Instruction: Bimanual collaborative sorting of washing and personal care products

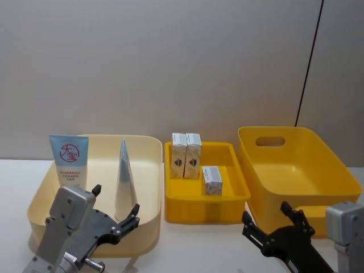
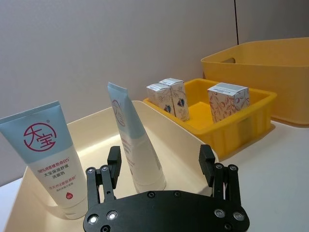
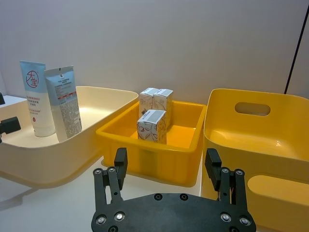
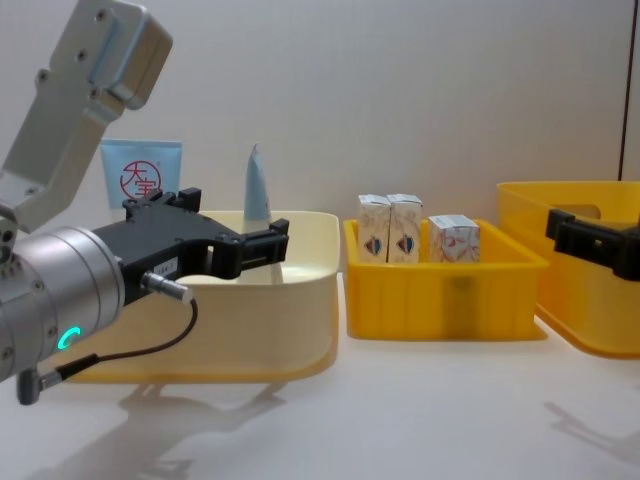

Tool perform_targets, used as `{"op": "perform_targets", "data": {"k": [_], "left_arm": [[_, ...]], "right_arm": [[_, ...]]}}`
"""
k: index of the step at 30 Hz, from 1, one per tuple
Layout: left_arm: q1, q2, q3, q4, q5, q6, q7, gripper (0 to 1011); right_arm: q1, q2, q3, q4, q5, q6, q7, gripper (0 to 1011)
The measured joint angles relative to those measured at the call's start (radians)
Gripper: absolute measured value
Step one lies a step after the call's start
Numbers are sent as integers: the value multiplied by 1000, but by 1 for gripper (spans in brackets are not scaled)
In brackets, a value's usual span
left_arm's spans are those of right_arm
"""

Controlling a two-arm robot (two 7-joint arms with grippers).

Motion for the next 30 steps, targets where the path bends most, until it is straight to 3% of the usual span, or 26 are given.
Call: {"op": "perform_targets", "data": {"k": [30], "left_arm": [[0, 0, 0, 0, 0, 0, 0, 1003]], "right_arm": [[0, 0, 0, 0, 0, 0, 0, 1002]]}}
